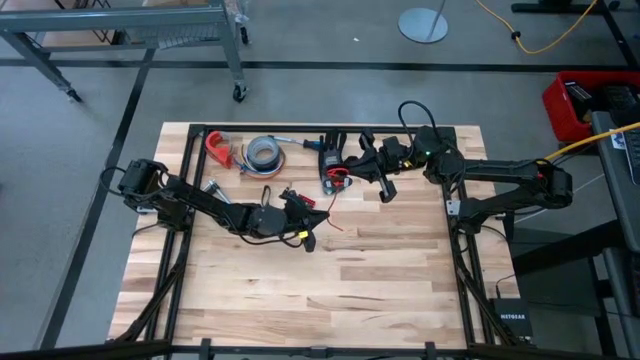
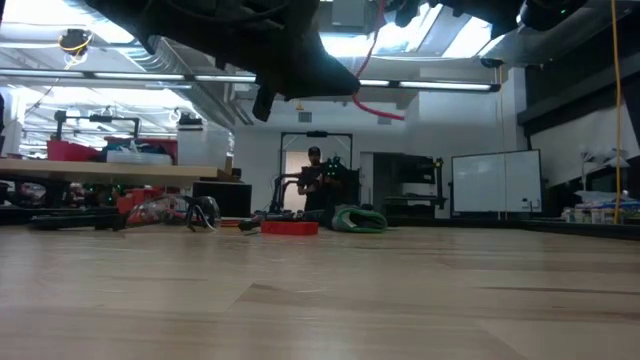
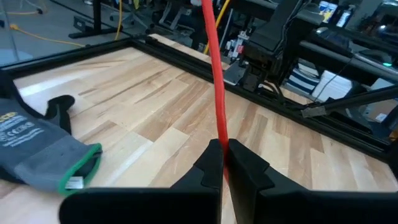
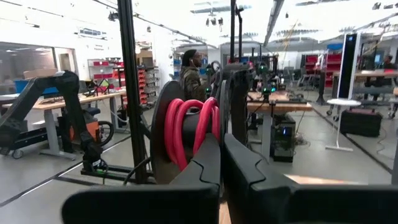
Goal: Coil cords
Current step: Coil the orange wire into the black spool
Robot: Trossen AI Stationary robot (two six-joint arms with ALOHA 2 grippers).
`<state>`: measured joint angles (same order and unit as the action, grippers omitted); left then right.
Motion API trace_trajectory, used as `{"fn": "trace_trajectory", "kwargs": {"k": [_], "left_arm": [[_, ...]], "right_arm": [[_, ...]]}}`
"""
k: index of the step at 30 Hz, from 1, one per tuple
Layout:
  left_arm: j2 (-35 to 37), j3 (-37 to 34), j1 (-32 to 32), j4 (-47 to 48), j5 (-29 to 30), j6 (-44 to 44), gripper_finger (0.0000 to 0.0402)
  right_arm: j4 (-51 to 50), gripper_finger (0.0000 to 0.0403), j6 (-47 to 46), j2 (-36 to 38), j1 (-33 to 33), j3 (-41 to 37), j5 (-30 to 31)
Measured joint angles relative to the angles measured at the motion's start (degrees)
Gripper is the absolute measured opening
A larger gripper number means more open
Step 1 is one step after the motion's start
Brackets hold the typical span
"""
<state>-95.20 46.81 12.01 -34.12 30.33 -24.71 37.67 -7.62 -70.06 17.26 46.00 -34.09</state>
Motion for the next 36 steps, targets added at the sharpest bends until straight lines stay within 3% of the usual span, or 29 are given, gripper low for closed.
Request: {"fn": "trace_trajectory", "kwargs": {"k": [15,27,36], "left_arm": [[4.4,0.0,0.0,7.4,2.3,-0.4,0.0000],[10.8,0.0,3.5,24.6,3.1,-12.0,0.0000],[12.8,0.0,6.5,28.9,5.3,-15.8,0.0000]], "right_arm": [[-17.7,0.0003,2.8,0.0,0.0,0.0,-1.5],[-29.2,0.0003,8.1,0.0,0.0,0.0,0.5],[-35.2,0.0003,8.7,0.0,0.0,0.0,0.7]]}}
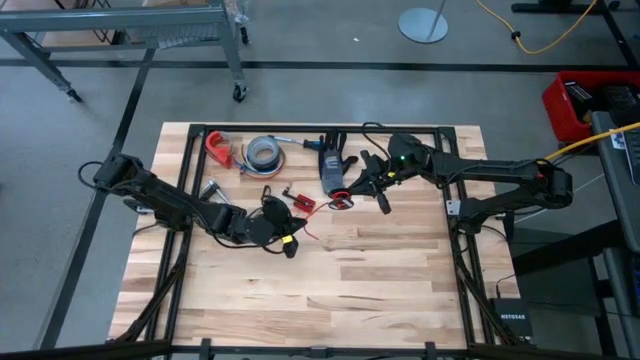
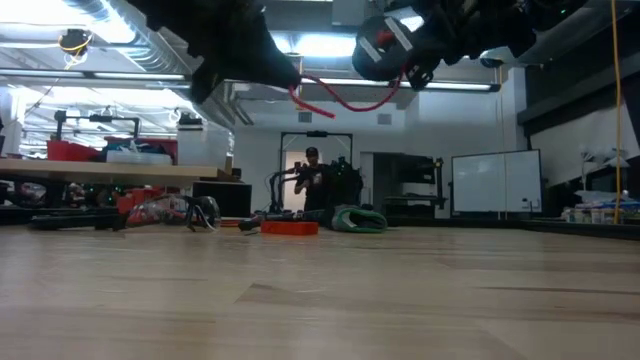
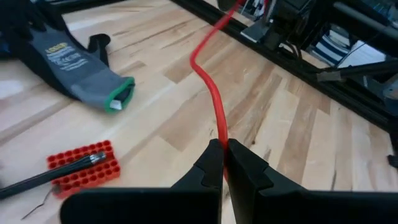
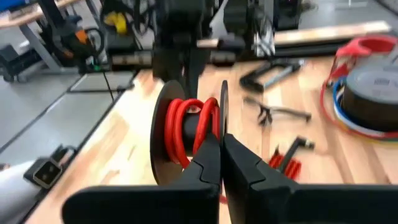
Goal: Coil cords
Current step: Coil the orange wire into the black spool
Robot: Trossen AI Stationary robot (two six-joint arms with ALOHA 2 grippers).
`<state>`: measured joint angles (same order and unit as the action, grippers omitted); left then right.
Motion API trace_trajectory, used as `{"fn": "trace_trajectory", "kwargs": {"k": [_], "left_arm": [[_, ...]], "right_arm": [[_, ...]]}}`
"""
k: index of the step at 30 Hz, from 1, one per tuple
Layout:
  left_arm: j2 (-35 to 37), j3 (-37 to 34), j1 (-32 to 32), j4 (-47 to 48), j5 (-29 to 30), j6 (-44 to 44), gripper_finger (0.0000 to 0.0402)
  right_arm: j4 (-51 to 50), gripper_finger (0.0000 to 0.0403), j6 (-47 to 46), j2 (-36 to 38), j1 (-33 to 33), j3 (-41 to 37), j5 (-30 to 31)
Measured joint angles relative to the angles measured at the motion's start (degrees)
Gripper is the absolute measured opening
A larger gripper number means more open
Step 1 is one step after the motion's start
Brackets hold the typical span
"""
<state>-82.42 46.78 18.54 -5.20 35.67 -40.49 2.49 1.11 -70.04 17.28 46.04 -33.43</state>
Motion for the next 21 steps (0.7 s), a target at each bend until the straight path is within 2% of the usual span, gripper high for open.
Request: {"fn": "trace_trajectory", "kwargs": {"k": [7,16,21], "left_arm": [[3.1,0.0,0.3,0.2,1.3,0.1,0.0000],[4.3,0.0,0.0,-1.6,1.2,0.9,0.0000],[4.3,0.0,-2.1,-4.1,1.2,2.2,0.0000]], "right_arm": [[-7.6,0.0003,2.3,0.0,0.0,0.0,1.0],[-13.0,0.0003,4.1,0.0,0.0,0.0,12.0],[-13.2,0.0003,4.1,-0.4,-0.1,0.0,13.3]]}}
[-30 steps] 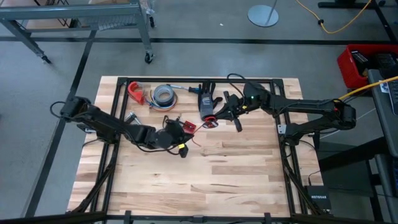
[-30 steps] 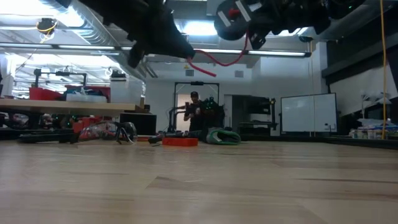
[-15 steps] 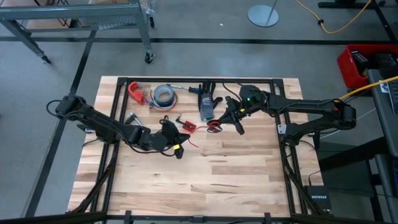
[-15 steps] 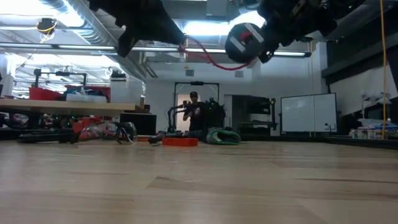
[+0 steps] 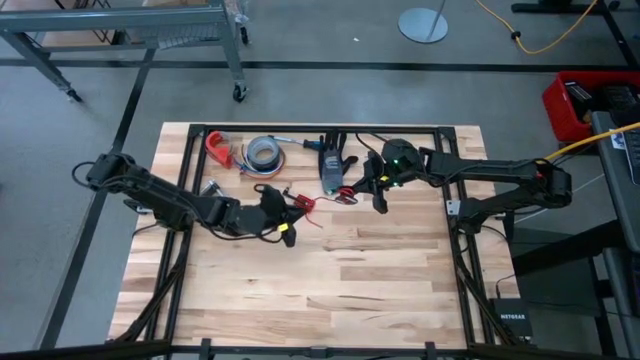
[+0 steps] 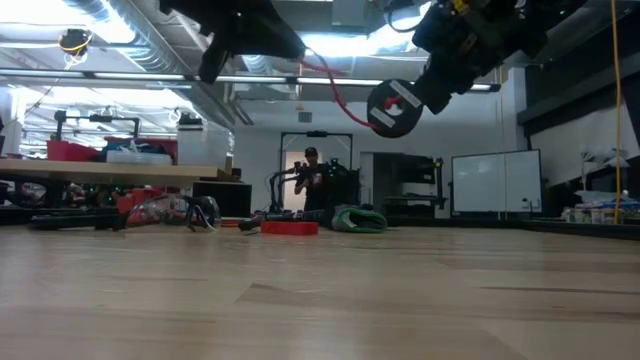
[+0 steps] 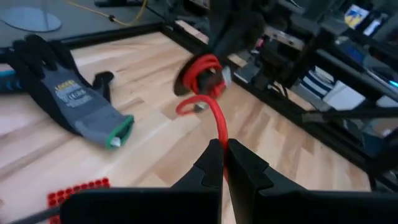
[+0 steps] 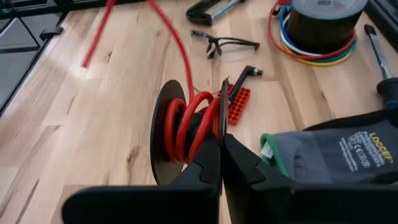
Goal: Coil cords
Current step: Coil the orange wire into the black spool
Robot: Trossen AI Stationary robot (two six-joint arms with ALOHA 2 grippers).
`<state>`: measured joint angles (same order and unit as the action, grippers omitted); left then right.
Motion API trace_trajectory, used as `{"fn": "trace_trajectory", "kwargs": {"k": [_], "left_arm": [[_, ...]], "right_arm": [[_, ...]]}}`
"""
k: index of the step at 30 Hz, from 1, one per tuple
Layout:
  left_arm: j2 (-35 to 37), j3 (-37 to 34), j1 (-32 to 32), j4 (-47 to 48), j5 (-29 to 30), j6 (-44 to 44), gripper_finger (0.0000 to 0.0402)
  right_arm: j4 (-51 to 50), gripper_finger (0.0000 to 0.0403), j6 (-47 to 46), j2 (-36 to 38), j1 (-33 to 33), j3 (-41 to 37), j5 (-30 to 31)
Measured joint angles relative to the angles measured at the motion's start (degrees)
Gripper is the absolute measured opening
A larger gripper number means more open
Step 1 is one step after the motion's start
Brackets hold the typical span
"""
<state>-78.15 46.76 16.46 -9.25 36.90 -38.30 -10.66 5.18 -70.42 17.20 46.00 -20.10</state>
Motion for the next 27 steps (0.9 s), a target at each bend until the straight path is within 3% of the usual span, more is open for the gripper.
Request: {"fn": "trace_trajectory", "kwargs": {"k": [6,16,27], "left_arm": [[0.0,0.0,-2.9,-1.3,-0.1,1.0,0.0000],[-0.2,0.0,-4.3,-12.2,-3.1,4.9,0.0000],[-0.5,0.0,-4.1,-13.0,-3.3,5.3,0.0000]], "right_arm": [[0.2,0.0003,1.3,-0.5,-2.6,0.0,3.0],[5.0,0.0003,-0.3,-5.4,-8.0,0.0,18.4],[21.5,0.0003,-7.4,-10.3,-7.9,0.1,19.5]]}}
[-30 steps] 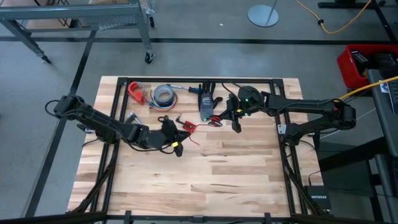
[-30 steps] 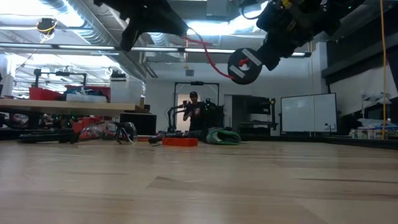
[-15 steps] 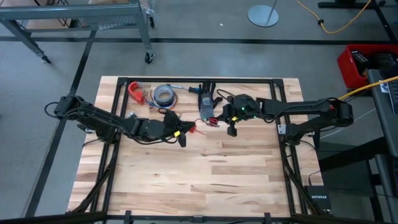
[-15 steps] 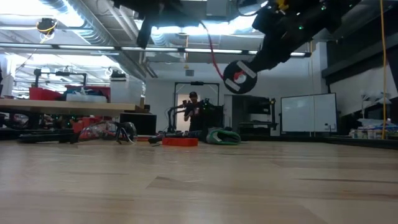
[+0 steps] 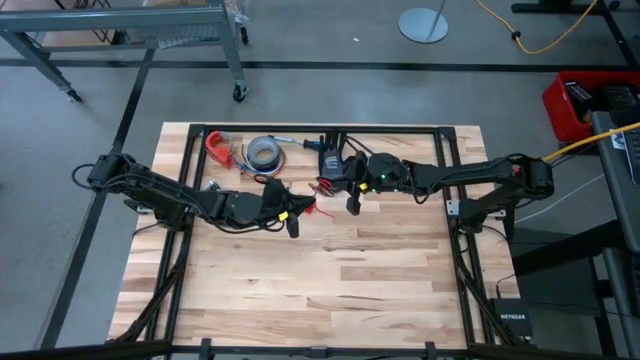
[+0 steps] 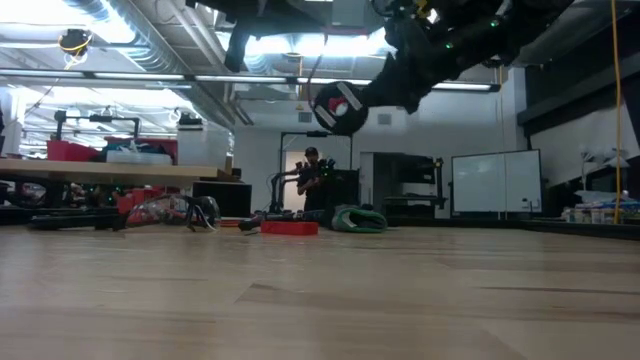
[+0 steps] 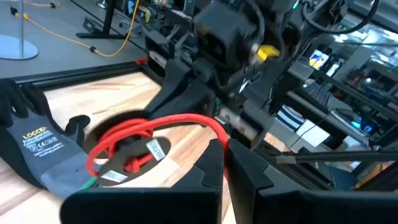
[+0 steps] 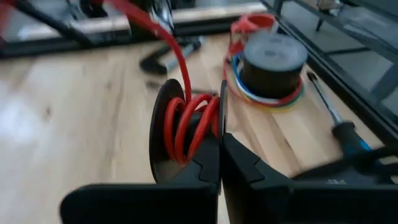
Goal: Coil cords
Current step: Coil the orange wire into the black spool
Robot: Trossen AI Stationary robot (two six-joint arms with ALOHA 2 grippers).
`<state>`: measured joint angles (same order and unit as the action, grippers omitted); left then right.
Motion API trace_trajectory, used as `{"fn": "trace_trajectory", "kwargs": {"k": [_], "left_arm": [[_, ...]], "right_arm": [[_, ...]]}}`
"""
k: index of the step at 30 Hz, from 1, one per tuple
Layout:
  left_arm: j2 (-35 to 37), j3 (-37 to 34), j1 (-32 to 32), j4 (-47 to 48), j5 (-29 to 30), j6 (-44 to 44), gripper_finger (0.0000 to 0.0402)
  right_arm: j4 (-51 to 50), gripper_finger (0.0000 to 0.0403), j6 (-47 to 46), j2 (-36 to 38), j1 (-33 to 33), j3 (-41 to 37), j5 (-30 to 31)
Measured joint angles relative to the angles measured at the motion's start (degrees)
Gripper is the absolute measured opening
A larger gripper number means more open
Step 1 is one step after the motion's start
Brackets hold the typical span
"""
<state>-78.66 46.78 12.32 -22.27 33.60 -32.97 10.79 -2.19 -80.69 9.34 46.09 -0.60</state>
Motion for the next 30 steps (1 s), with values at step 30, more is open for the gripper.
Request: {"fn": "trace_trajectory", "kwargs": {"k": [30], "left_arm": [[-9.0,5.9,-2.2,-5.9,-2.8,4.4,0.0000]], "right_arm": [[16.4,0.0003,-9.3,-2.9,0.0,0.8,1.5]]}}
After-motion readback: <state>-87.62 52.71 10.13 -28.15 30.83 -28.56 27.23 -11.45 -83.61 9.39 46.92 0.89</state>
